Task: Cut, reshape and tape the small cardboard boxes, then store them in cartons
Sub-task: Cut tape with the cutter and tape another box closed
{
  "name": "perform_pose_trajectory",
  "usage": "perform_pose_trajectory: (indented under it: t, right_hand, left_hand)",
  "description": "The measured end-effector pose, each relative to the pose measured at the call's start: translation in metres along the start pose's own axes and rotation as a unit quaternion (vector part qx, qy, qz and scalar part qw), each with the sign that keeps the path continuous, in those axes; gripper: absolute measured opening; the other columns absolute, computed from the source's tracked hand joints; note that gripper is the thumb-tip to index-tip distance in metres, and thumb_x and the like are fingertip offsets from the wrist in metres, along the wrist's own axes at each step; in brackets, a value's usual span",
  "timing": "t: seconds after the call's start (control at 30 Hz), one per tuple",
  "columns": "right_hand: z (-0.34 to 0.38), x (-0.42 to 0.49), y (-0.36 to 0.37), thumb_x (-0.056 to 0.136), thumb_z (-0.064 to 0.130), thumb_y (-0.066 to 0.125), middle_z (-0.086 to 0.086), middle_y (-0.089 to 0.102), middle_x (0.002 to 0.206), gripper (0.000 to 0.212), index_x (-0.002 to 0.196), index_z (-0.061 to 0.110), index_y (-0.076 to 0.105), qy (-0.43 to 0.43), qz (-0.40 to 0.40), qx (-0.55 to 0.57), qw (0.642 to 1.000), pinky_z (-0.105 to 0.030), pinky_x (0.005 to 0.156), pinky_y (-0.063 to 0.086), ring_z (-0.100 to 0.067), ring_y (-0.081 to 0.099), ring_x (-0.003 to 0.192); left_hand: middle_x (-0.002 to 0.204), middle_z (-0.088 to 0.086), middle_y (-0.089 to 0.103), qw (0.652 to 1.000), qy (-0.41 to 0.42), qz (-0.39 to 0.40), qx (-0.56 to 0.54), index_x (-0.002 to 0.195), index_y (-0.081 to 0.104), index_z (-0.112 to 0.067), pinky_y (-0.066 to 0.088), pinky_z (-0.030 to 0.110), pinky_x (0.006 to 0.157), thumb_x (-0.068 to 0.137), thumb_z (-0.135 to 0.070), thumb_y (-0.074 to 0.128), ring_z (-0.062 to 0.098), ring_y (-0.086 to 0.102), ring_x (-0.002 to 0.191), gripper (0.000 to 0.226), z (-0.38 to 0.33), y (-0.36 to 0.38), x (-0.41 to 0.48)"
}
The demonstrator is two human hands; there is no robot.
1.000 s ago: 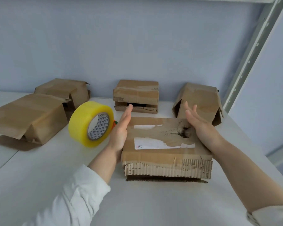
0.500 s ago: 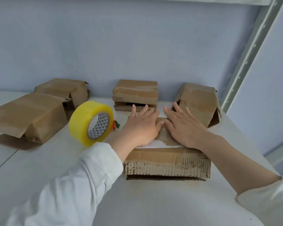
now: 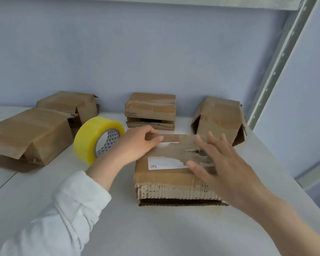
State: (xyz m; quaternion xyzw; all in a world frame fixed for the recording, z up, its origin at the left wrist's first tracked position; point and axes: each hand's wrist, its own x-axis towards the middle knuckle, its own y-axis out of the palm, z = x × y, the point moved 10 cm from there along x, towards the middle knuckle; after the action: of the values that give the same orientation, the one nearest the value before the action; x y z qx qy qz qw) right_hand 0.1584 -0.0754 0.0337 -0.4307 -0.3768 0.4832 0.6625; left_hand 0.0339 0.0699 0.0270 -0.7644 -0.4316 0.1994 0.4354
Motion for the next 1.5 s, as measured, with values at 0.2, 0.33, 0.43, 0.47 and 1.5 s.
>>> perform_pose_trajectory:
  t: [0.2, 0.33, 0.43, 0.47, 1.5]
  right_hand:
    - [-0.039, 0.032, -0.006, 0.088, 0.060, 0.028, 0.008, 0.023, 0.154, 0.056, 0.140, 0.041, 0.035, 0.021, -0.075, 0.059, 0.995, -0.038, 0.112, 0.022, -0.017, 0.015, 0.144]
    - [-0.048, 0.046, 0.004, 0.094, 0.046, 0.043, 0.007, 0.028, 0.153, 0.059, 0.147, 0.027, 0.026, 0.065, -0.056, 0.285, 0.955, -0.031, 0.114, 0.019, -0.009, 0.021, 0.142]
    - [-0.041, 0.042, 0.024, 0.094, 0.048, 0.044, 0.017, 0.014, 0.155, 0.067, 0.150, 0.028, 0.012, 0.092, -0.011, 0.432, 0.897, -0.028, 0.113, 0.015, -0.005, 0.015, 0.142]
    - [-0.038, 0.043, 0.030, 0.094, 0.046, 0.044, 0.019, 0.014, 0.153, 0.067, 0.150, 0.030, 0.010, 0.090, -0.004, 0.452, 0.888, -0.027, 0.112, 0.017, -0.005, 0.016, 0.142]
    - [0.170, 0.111, 0.084, 0.090, 0.049, 0.052, 0.000, 0.060, 0.125, 0.051, 0.131, 0.019, 0.054, 0.068, 0.088, 0.309, 0.945, -0.034, 0.102, 0.043, -0.017, 0.056, 0.113]
  left_hand:
    - [0.096, -0.013, 0.060, 0.995, -0.061, -0.070, 0.021, 0.095, 0.057, -0.033, 0.046, 0.031, 0.074, 0.089, -0.053, 0.046, 0.012, 0.056, 0.091, 0.024, 0.015, -0.015, -0.029]
    - [0.090, -0.016, 0.056, 0.990, -0.062, -0.126, -0.003, 0.093, 0.057, -0.028, 0.043, 0.029, 0.074, 0.087, -0.055, 0.047, 0.009, 0.054, 0.091, 0.029, 0.009, -0.011, -0.055]
    - [0.123, -0.018, 0.045, 0.981, -0.062, -0.075, -0.170, 0.125, 0.048, -0.031, 0.038, 0.028, 0.097, 0.089, -0.052, 0.047, 0.002, 0.042, 0.115, 0.041, 0.012, 0.010, -0.045]
    - [0.129, -0.018, 0.043, 0.962, -0.075, -0.025, -0.262, 0.133, 0.043, -0.031, 0.037, 0.027, 0.100, 0.091, -0.050, 0.046, 0.002, 0.043, 0.117, 0.046, 0.013, 0.025, -0.042]
    - [0.122, -0.024, 0.046, 0.958, 0.078, -0.202, -0.186, 0.098, 0.044, -0.031, 0.044, 0.018, 0.083, 0.065, -0.080, 0.048, -0.002, 0.052, 0.099, 0.058, 0.153, -0.118, -0.105]
